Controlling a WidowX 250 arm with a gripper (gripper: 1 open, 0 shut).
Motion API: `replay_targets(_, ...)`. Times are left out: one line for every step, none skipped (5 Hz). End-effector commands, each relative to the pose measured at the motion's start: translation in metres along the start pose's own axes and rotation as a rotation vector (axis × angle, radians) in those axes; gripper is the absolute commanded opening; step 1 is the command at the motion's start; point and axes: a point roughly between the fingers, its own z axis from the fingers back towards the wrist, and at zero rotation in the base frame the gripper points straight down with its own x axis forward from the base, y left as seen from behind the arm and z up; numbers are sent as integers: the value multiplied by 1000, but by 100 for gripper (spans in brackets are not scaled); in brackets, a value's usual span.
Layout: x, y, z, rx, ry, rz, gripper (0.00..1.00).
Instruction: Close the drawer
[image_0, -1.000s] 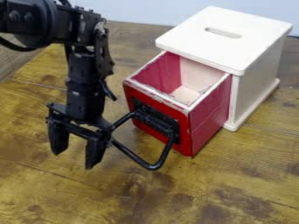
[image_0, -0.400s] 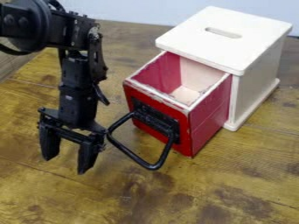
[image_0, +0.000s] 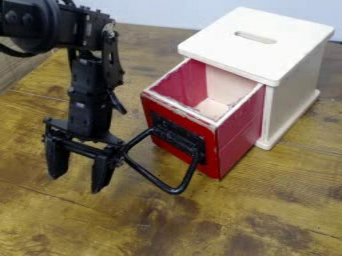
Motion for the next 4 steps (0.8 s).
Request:
replay_targets(0, -15, 33, 7, -62, -17, 100)
replay_targets(0, -30, 43, 17, -55, -35, 100)
replay_targets(10, -38, 41, 24, -45, -48, 100)
replay_targets(20, -45, 40, 35, -39, -65, 100)
